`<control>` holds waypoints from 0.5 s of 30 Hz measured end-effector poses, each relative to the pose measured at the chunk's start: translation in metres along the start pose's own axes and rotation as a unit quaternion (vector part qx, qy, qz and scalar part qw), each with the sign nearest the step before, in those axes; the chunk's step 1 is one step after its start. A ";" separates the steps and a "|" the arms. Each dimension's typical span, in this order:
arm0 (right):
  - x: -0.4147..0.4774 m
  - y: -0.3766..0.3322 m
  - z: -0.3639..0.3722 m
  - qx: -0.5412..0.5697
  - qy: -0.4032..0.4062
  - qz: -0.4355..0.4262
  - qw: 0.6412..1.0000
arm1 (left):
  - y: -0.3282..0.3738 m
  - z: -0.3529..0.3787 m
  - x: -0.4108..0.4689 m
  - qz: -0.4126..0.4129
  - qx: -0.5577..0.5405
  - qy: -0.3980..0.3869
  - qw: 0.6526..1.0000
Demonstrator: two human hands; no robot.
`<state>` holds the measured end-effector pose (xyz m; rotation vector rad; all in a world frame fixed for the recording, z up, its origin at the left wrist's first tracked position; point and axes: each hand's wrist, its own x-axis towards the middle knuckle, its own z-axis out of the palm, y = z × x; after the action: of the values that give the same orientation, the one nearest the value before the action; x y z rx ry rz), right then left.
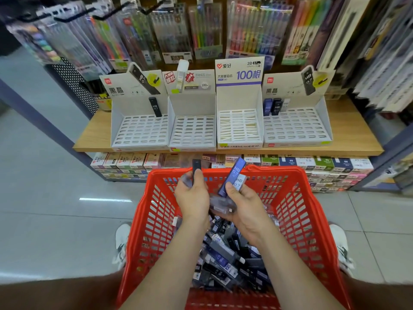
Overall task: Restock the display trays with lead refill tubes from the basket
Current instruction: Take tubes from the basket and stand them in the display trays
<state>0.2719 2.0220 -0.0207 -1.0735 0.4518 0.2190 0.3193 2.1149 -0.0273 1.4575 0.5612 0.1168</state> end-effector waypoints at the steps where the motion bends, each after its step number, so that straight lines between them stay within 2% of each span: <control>1: -0.001 -0.001 -0.001 0.009 -0.011 0.012 1.000 | 0.003 -0.001 0.003 -0.013 -0.014 0.003 1.000; 3: -0.002 -0.004 -0.005 0.018 -0.049 0.045 0.998 | 0.009 -0.002 0.005 -0.036 -0.042 -0.003 0.998; 5: -0.004 -0.006 -0.006 0.003 -0.082 0.080 0.993 | 0.012 -0.002 0.007 -0.019 -0.024 -0.014 0.999; 7: -0.005 -0.009 -0.007 -0.036 -0.105 0.103 0.988 | 0.017 -0.002 0.007 0.037 0.050 -0.039 0.997; 10: -0.007 -0.017 -0.010 -0.078 -0.125 0.130 0.981 | 0.023 -0.005 0.007 0.129 0.156 -0.080 0.976; 15: -0.008 -0.020 -0.015 -0.044 -0.136 0.168 0.975 | 0.019 -0.009 0.010 0.204 0.226 -0.122 0.945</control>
<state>0.2685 1.9994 -0.0068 -1.0305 0.3755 0.6836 0.3291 2.1292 -0.0125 1.9919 0.0718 0.1343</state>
